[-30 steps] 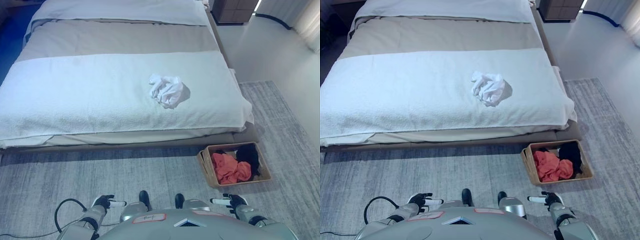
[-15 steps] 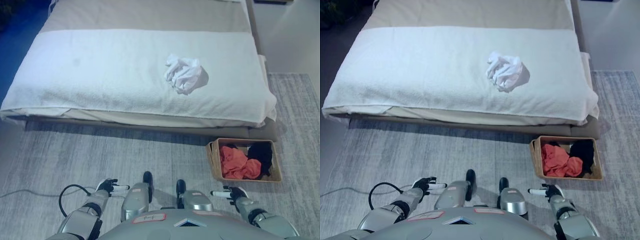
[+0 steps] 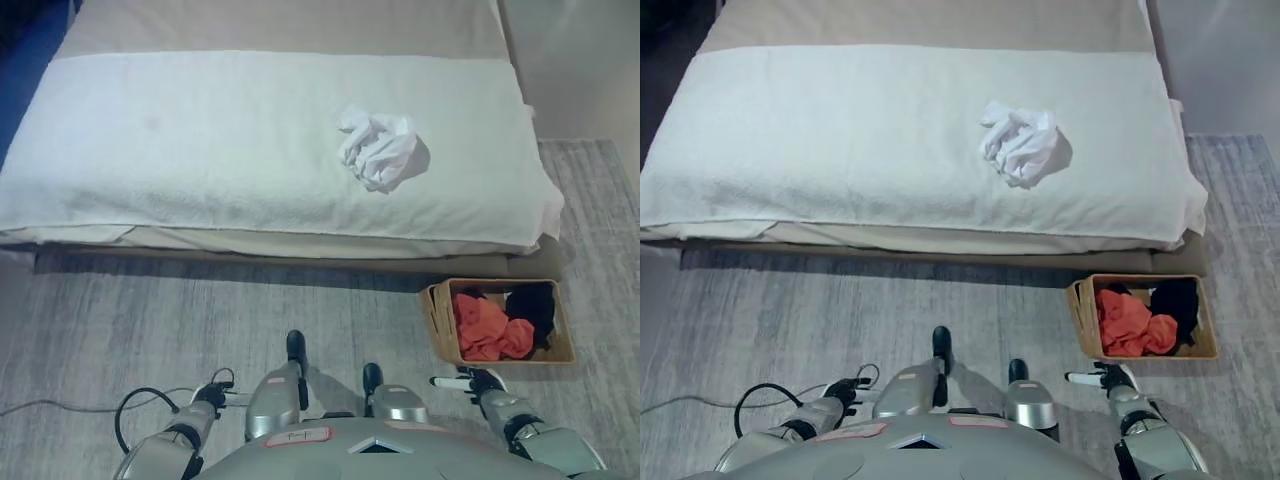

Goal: Put the clothes on the bed into the basket.

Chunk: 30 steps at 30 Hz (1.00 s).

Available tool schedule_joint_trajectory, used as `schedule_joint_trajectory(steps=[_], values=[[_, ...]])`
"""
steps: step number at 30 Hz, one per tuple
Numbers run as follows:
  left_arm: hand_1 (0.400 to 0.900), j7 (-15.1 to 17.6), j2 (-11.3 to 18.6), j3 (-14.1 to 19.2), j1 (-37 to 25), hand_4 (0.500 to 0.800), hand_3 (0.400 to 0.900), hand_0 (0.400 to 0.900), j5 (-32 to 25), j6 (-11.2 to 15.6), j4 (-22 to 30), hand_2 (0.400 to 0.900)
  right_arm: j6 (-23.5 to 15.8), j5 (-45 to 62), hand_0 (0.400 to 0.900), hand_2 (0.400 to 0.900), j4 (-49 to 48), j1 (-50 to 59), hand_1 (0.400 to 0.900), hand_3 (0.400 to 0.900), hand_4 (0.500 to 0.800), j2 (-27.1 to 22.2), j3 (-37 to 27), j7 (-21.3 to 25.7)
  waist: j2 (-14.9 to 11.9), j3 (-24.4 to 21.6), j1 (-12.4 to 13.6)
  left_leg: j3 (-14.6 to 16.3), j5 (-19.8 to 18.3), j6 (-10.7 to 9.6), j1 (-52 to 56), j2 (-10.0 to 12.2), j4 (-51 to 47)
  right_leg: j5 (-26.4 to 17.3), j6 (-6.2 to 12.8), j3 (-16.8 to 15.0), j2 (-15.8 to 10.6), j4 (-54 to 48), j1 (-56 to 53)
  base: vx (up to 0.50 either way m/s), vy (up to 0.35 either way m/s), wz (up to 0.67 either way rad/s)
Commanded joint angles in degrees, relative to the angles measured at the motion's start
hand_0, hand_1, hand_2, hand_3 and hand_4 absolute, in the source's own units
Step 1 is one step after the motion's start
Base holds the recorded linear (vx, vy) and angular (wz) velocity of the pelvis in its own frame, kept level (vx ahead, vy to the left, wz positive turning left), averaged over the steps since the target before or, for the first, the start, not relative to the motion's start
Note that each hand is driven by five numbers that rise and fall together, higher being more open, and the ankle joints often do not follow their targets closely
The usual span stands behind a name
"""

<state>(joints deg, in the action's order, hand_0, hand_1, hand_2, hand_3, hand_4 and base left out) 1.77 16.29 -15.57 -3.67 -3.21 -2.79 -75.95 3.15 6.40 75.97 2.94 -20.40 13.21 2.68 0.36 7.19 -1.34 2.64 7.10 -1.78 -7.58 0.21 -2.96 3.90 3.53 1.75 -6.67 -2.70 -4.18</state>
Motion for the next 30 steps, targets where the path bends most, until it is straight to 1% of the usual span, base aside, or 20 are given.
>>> schedule_joint_trajectory(steps=[1, 4, 5, 7, 10, 11, 12, 14, 16, 17, 18, 19, 20, 22, 23, 25, 26, 27, 28, 30], values=[[0.900, 0.87, 3.10, 0.01, -0.95, 0.800, 0.900, 0.900, -1.20, 0.43, -0.24, 0.900, -0.19, -0.16, 0.900, 0.900, 0.09, 0.15, 0.900, 0.900, 0.800, -2.03, 1.43, 0.01, -2.40, -3.68, -0.01, -1.37, -2.22, -0.28, -9.42, 1.00, 8.21, 5.44, 1.80, -2.56, 1.94, 6.62, -1.81, 0.23, 0.228, -0.18], [0.900, 0.74, 4.03, 0.16, -1.21, 0.800, 0.900, 0.900, -0.99, 0.41, -0.28, 0.900, 0.04, -0.37, 0.900, 0.900, 0.17, 0.27, 0.900, 0.900, 0.800, -1.62, 1.44, -0.48, -3.49, -4.75, 0.11, -0.44, -4.17, 1.00, -8.96, -0.11, 8.43, 3.16, 3.17, -3.39, 1.06, 10.19, 0.22, 0.22, 0.223, -0.11], [0.900, 0.73, 4.37, 0.28, -1.08, 0.800, 0.900, 0.900, -0.70, 0.29, -0.39, 0.900, 0.06, -0.48, 0.900, 0.900, -0.10, 0.18, 0.900, 0.900, 0.800, -1.58, 1.44, -0.78, -3.98, -4.95, 0.13, -0.15, -4.86, 1.62, -8.39, -0.75, 8.10, 1.39, 3.63, -3.51, 0.66, 12.13, 0.90, 0.23, 0.228, -0.03], [0.900, 0.74, 5.02, 0.60, -1.15, 0.800, 0.900, 0.900, -0.63, 0.17, -0.47, 0.900, 0.07, -0.47, 0.900, 0.900, -0.23, 0.41, 0.900, 0.900, 0.800, -1.32, 1.43, -0.72, -4.45, -4.70, 0.01, -0.17, -5.59, 2.47, -7.08, -1.56, 7.36, -2.32, 4.08, -3.71, 0.74, 17.94, 3.35, 0.17, 0.197, 0.04], [0.900, 0.79, 5.84, 0.72, -1.81, 0.800, 0.900, 0.900, -0.69, 0.03, -0.40, 0.900, -0.05, -0.05, 0.900, 0.900, -0.66, 1.68, 0.900, 0.900, 0.800, -1.62, 1.46, -0.69, -4.52, -2.88, -0.43, -0.87, -6.34, 3.64, -4.78, -2.62, 6.39, -8.70, 4.49, -3.07, 1.10, 27.87, 7.33, 0.12, 0.194, 0.15], [0.900, 0.78, 5.92, 0.88, -1.88, 0.800, 0.900, 0.900, -0.82, -0.06, -0.41, 0.900, -0.04, 0.29, 0.900, 0.900, -0.98, 1.94, 0.900, 0.900, 0.800, -1.72, 1.39, -0.55, -4.28, -2.33, -0.54, -1.13, -6.86, 3.92, -4.04, -2.73, 6.40, -8.08, 4.23, -2.46, 1.34, 30.25, 8.13, 0.14, 0.176, 0.18], [0.900, 0.78, 6.11, 0.83, -1.96, 0.800, 0.900, 0.900, -0.85, -0.01, -0.30, 0.900, -0.19, 0.40, 0.900, 0.900, -1.54, 2.23, 0.900, 0.900, 0.800, -1.92, 1.36, -0.35, -4.03, -2.15, -0.39, -1.23, -7.37, 4.07, -3.01, -2.80, 5.96, -7.19, 3.91, -1.42, 1.14, 30.52, 9.41, 0.18, 0.150, 0.20], [0.900, 0.92, 6.11, 0.63, -2.60, 0.800, 0.900, 0.900, -1.24, 0.11, -0.41, 0.900, -0.39, 1.04, 0.900, 0.900, -1.61, 2.93, 0.900, 0.900, 0.800, -2.27, 1.41, -0.02, -3.35, -1.37, -0.48, -2.27, -7.51, 3.93, -0.76, -2.75, 4.46, -3.10, 2.67, -0.63, 2.38, 26.89, 12.73, 0.18, 0.094, 0.24], [0.900, 1.07, 5.81, 0.44, -3.01, 0.800, 0.900, 0.900, -1.32, 0.23, -0.31, 0.900, -0.58, 1.60, 0.900, 0.900, -1.93, 3.66, 0.900, 0.900, 0.800, -2.47, 1.52, 0.26, -2.80, -0.30, -0.73, -2.72, -7.68, 3.50, 1.07, -2.55, 3.76, -0.84, 2.04, 0.59, 1.89, 23.37, 13.84, 0.15, 0.018, 0.18], [0.900, 1.16, 5.64, 0.33, -3.39, 0.800, 0.900, 0.900, -1.39, 0.26, -0.15, 0.900, -0.55, 1.69, 0.900, 0.900, -2.75, 4.35, 0.900, 0.900, 0.800, -2.67, 1.75, 0.57, -2.68, 0.33, -0.63, -2.72, -8.10, 3.22, 1.90, -2.37, 3.49, -1.45, 2.31, 1.54, 0.93, 18.91, 14.91, 0.12, -0.051, 0.16], [0.900, 1.36, 5.54, 0.29, -3.83, 0.800, 0.900, 0.900, -1.41, 0.36, -0.02, 0.900, -0.63, 1.97, 0.900, 0.900, -3.52, 5.14, 0.900, 0.900, 0.800, -2.94, 1.76, 0.94, -2.73, 0.91, -0.69, -2.71, -8.48, 2.83, 2.60, -2.20, 3.34, -3.00, 2.95, 1.63, -0.05, 14.46, 15.69, 0.12, -0.102, 0.20], [0.900, 1.48, 5.47, 0.28, -4.18, 0.800, 0.900, 0.900, -1.54, 0.46, 0.07, 0.900, -0.62, 1.90, 0.900, 0.900, -4.75, 5.96, 0.900, 0.900, 0.800, -3.20, 1.91, 1.06, -2.82, 1.36, -0.97, -2.81, -8.94, 2.45, 3.05, -2.15, 3.34, -5.31, 3.84, 0.78, -1.45, 10.41, 17.78, 0.14, -0.124, 0.23], [0.900, 1.45, 5.48, 0.44, -4.43, 0.800, 0.900, 0.900, -1.59, 0.44, 0.17, 0.900, -0.56, 1.93, 0.900, 0.900, -5.71, 6.46, 0.900, 0.900, 0.800, -3.51, 1.86, 1.18, -3.02, 1.78, -1.04, -2.90, -9.50, 2.10, 3.81, -2.20, 3.57, -7.13, 4.60, 0.54, -2.29, 7.94, 17.90, 0.15, -0.136, 0.15], [0.900, 1.36, 5.31, 1.07, -4.40, 0.800, 0.900, 0.900, -1.84, 0.57, 0.05, 0.900, -0.78, 1.99, 0.900, 0.900, -7.47, 7.68, 0.900, 0.900, 0.800, -4.61, 1.44, 1.49, -3.43, 2.22, -0.99, -2.46, -10.60, 1.55, 5.05, -2.27, 4.05, -9.82, 5.75, 1.83, -3.82, 4.23, 18.26, 0.15, -0.138, 0.05], [0.900, 1.24, 5.22, 1.35, -4.18, 0.800, 0.900, 0.900, -1.82, 0.61, -0.27, 0.900, -0.83, 1.49, 0.900, 0.900, -8.59, 8.72, 0.900, 0.900, 0.800, -5.49, 1.73, 1.38, -3.51, 2.30, -0.96, -2.45, -11.07, 1.35, 5.73, -2.28, 4.23, -10.54, 6.10, 1.86, -4.02, 3.67, 18.54, 0.16, -0.153, 0.17], [0.900, 0.67, 5.26, 1.88, -3.35, 0.800, 0.900, 0.900, -1.53, 0.35, -0.59, 0.900, -0.99, 0.83, 0.900, 0.900, -13.48, 8.08, 0.900, 0.900, 0.800, -7.44, 1.68, 1.43, -3.96, 2.04, -1.67, -3.06, -11.64, 0.95, 7.05, -2.52, 4.02, -10.63, 6.08, -0.65, -3.06, 4.78, 17.77, 0.19, -0.185, 0.29], [0.900, 0.54, 4.83, 2.03, -2.51, 0.800, 0.900, 0.900, -0.88, 0.44, -0.99, 0.900, -1.07, 0.76, 0.900, 0.900, -14.50, 7.57, 0.900, 0.900, 0.800, -8.06, 1.20, 1.33, -4.11, 1.35, -1.61, -2.96, -12.04, 0.67, 7.92, -2.27, 3.51, -10.86, 5.92, -0.48, -3.04, 4.45, 17.12, 0.23, -0.222, 0.19], [0.900, 0.57, 4.25, 2.08, -1.92, 0.800, 0.900, 0.900, -0.62, 0.37, -1.30, 0.900, -1.10, 0.21, 0.900, 0.900, -15.59, 8.03, 0.900, 0.900, 0.800, -8.75, 1.55, 1.01, -3.98, 0.55, -1.41, -2.93, -12.15, 0.34, 8.77, -1.74, 2.84, -11.00, 5.88, 0.45, -3.06, 3.97, 16.40, 0.27, -0.243, 0.21], [0.900, 0.51, 3.98, 2.19, -1.50, 0.800, 0.900, 0.900, -0.24, 0.20, -1.66, 0.900, -1.36, 0.23, 0.900, 0.900, -16.89, 8.77, 0.900, 0.900, 0.800, -9.96, 1.53, 1.03, -3.51, -0.44, -1.60, -3.37, -11.98, -0.22, 9.46, -0.93, 2.12, -10.44, 5.53, 0.32, -2.45, 4.26, 15.79, 0.29, -0.257, 0.26], [0.900, 0.00, 3.08, 1.56, -0.35, 0.800, 0.900, 0.900, 0.63, 0.27, -1.92, 0.900, -1.73, 0.12, 0.900, 0.900, -18.04, 10.76, 0.900, 0.900, 0.800, -12.92, 1.66, 0.63, -2.60, -1.74, -1.63, -3.59, -11.86, -1.04, 10.11, 0.39, 1.57, -9.52, 4.99, 1.90, -1.93, 4.17, 14.48, 0.23, -0.217, 0.28]])
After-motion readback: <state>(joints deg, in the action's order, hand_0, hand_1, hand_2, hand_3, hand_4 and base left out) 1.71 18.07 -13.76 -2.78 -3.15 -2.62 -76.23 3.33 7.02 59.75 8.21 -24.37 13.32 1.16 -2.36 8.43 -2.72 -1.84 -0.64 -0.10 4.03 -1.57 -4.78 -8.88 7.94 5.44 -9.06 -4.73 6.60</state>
